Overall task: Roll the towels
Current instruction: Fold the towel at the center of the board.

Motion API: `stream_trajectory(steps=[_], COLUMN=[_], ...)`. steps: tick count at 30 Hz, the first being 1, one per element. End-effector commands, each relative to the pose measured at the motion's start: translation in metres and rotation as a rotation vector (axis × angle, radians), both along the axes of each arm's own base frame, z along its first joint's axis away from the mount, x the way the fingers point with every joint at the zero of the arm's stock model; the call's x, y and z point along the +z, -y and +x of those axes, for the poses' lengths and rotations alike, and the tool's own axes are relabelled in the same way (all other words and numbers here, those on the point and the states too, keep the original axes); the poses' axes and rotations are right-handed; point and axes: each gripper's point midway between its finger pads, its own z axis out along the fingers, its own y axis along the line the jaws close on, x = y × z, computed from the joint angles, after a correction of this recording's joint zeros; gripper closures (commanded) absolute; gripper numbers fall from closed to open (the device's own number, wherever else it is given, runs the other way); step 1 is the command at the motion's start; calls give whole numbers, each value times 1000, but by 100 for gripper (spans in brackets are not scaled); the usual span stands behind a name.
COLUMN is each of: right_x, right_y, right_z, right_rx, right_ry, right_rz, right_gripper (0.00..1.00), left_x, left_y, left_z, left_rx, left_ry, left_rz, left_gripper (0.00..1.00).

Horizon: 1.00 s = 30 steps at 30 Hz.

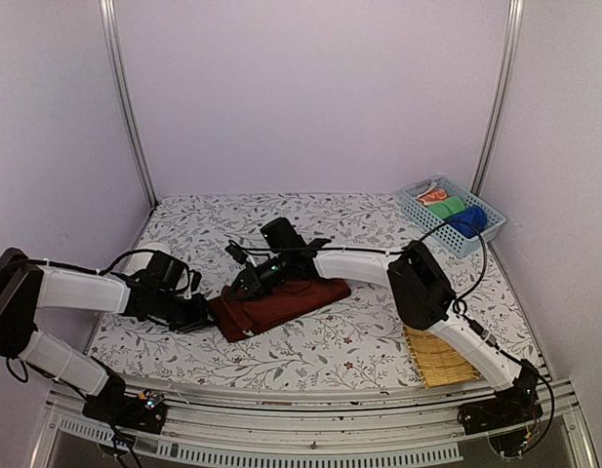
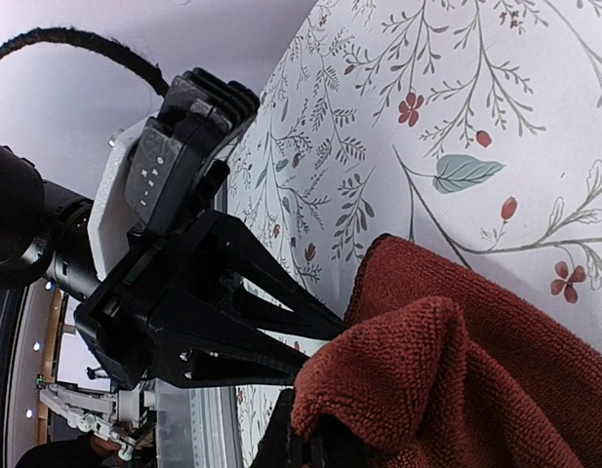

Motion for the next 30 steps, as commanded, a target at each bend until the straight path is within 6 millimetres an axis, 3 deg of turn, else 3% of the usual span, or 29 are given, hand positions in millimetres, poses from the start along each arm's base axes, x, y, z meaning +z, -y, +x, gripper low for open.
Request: stream_trajectory(steps=[1,8,13,21,30], right_x=[2,3,21,3,17], right_y=[-7,-6,-8,-9,-13], right_z=[-6,-9,-7,-10,-19], right_rx=[20,24,17,6,32], right_ry=[22,10,14,-24,-2], right_rz=[24,21,48,19,54], right_gripper=[99,99,99,99,95], left_x=[-8,-8,-10,-9,-7], left_y=[-4,-5,-5,-5,-9], left_z=[-13,-12,-12,-13,-13], left_rx=[-8,-9,-13,-16,14], left_ry=[-31,-24,-27,-24,-20], left_rz=[27,37,36,34,41], left_gripper=[72,71,71,71,71])
